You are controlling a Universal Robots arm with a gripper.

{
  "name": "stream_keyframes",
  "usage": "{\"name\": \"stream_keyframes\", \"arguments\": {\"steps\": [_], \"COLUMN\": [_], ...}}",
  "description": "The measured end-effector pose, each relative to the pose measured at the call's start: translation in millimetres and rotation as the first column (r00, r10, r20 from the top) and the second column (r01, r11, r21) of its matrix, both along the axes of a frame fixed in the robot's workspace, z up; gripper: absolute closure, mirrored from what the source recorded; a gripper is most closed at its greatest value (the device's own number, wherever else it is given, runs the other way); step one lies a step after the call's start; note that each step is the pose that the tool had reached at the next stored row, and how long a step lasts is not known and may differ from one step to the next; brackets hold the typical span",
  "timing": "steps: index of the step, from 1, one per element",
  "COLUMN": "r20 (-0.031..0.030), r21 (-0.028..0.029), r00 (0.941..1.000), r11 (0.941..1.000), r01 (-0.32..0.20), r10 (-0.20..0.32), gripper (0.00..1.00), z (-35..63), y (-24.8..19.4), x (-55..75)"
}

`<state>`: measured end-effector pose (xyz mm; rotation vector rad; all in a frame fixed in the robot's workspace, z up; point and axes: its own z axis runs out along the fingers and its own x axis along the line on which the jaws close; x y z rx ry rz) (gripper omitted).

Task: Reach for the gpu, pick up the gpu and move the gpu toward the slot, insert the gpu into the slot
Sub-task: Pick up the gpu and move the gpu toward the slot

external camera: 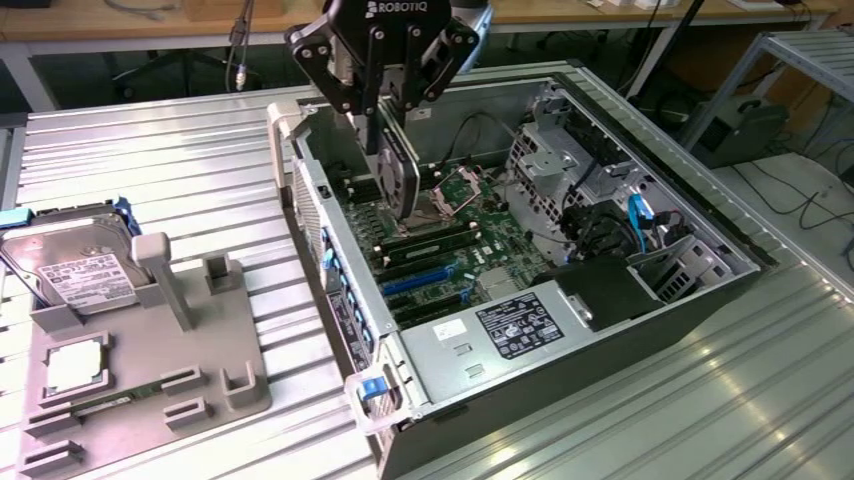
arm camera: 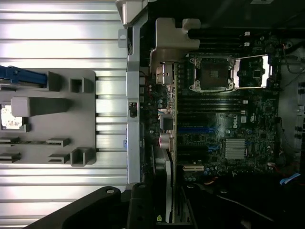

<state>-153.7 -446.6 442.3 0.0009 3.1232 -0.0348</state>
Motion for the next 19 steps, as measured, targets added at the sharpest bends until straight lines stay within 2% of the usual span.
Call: {"name": "stream_keyframes", "arguments": {"steps": [19], "r20": [0.0000], "r21": [0.0000], "r00": [1.0000], "r11": [1.0000], "r01": [0.000], "r10": [0.000], "gripper": [0.73], "z": [0.0], "y": [0.0], "x": [39.9]}}
